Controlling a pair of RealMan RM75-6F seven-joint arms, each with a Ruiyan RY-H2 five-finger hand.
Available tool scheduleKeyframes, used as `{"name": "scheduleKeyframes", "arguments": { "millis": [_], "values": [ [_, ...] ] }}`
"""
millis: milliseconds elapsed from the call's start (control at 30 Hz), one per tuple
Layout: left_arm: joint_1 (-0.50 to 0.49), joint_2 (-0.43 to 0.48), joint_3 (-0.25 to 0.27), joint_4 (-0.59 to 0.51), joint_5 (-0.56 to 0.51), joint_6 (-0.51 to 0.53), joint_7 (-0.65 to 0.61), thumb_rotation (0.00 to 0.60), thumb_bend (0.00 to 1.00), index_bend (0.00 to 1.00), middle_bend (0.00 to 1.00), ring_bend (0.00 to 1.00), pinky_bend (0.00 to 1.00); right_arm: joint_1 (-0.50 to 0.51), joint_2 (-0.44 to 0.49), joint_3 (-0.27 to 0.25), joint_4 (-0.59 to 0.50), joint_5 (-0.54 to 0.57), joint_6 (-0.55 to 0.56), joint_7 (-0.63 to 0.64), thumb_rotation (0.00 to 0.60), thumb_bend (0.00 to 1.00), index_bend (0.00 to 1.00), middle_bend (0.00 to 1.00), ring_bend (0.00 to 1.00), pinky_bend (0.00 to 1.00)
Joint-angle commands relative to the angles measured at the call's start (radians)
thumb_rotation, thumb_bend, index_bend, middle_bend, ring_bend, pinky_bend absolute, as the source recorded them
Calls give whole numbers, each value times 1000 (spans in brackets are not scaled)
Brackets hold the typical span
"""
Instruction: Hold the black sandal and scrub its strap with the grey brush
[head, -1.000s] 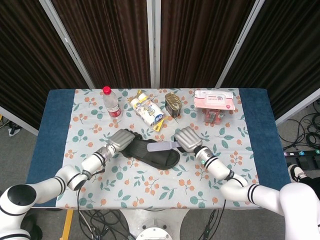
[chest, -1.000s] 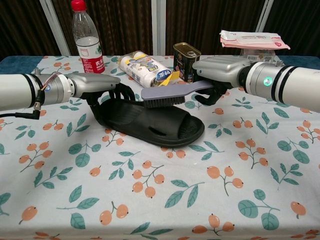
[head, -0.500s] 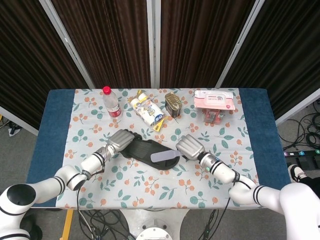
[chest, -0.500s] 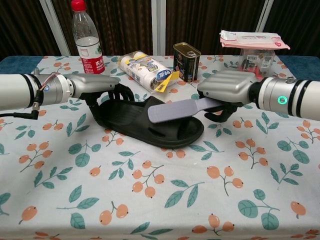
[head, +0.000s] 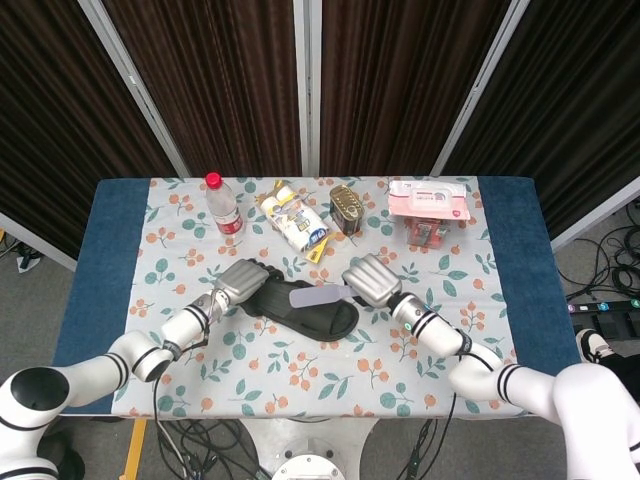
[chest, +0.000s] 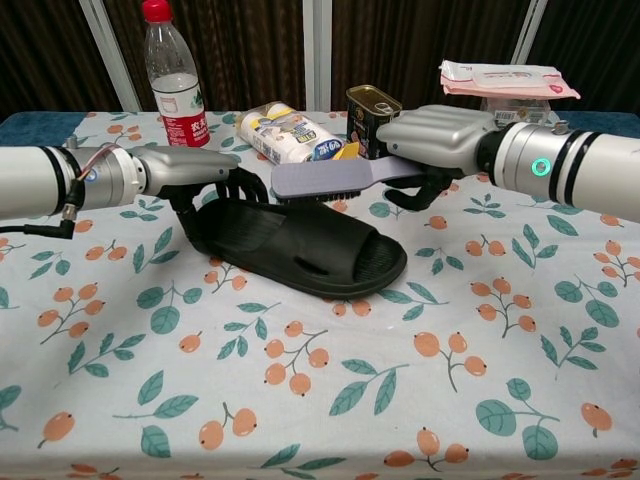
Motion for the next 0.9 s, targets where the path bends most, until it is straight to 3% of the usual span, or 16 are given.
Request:
{"name": "scheduleKeyframes", "arguments": {
  "millis": [33,467,667,900],
  "values": [
    [0,1,-1,-2,-4,-2,3,600,223,441,506,352,282,15,-34,-2,28,32,-54,-35,600,426,988,951,1000,1000],
    [-2,3,2,-4,-12,-9,17,600,224,440,502,351,282,-42,109,-109,-135,-41,-39,-29,600,435,990,951,1000,1000],
    [-3,6,0,-12,-17,-10,27,600,224,440,502,351,281,-38,94,-50,-107,-42,25,14,600,436,991,951,1000,1000],
    [-3,8,-1,-18,-26,-14,39,600,224,439,501,351,282,20,-24,7,10,25,-55,-28,600,428,991,951,998,1000]
  ]
}}
